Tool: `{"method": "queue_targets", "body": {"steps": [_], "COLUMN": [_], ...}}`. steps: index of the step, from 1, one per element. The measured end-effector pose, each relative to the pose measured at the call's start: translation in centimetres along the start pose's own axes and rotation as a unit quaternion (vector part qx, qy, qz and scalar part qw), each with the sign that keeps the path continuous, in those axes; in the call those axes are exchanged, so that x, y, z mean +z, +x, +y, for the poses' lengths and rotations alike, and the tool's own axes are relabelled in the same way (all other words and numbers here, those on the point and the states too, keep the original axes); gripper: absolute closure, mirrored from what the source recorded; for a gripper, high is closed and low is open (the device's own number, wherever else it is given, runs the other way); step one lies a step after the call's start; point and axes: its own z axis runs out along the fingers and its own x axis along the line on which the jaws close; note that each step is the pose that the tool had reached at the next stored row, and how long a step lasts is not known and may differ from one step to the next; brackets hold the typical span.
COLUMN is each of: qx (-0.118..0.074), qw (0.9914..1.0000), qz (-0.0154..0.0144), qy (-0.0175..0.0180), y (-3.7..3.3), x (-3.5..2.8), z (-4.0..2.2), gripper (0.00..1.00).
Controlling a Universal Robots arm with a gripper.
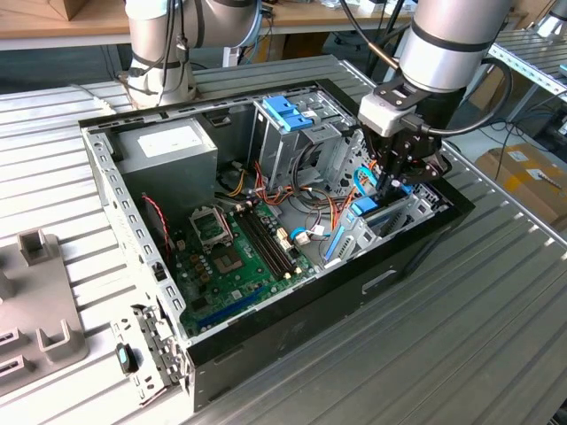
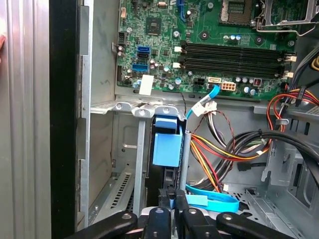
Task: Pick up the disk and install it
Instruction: 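Insert the first disk wire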
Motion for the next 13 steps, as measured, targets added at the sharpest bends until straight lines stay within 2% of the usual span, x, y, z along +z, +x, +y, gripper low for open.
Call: {"method": "queue_targets", "body": {"steps": [2,3,7,10,13], "qx": [0.000,0.000,0.000,0.000,0.000], "qw": [1.00000,1.00000,1.00000,1.00000,1.00000], "qz": [-0.0003,-0.0001,-0.0001,0.0000,-0.0001], "qy": [0.0000,0.0000,0.0000,0.0000,-0.0002], "y": [0.00,0.00,0.01,0.07,0.11], "x": [0.03,0.02,-0.23,-1.15,-1.80], "z": [0.00,0.00,-0.03,-0.17,-0.37], "gripper": [0.83,0.76,0.76,0.76,0.76]}}
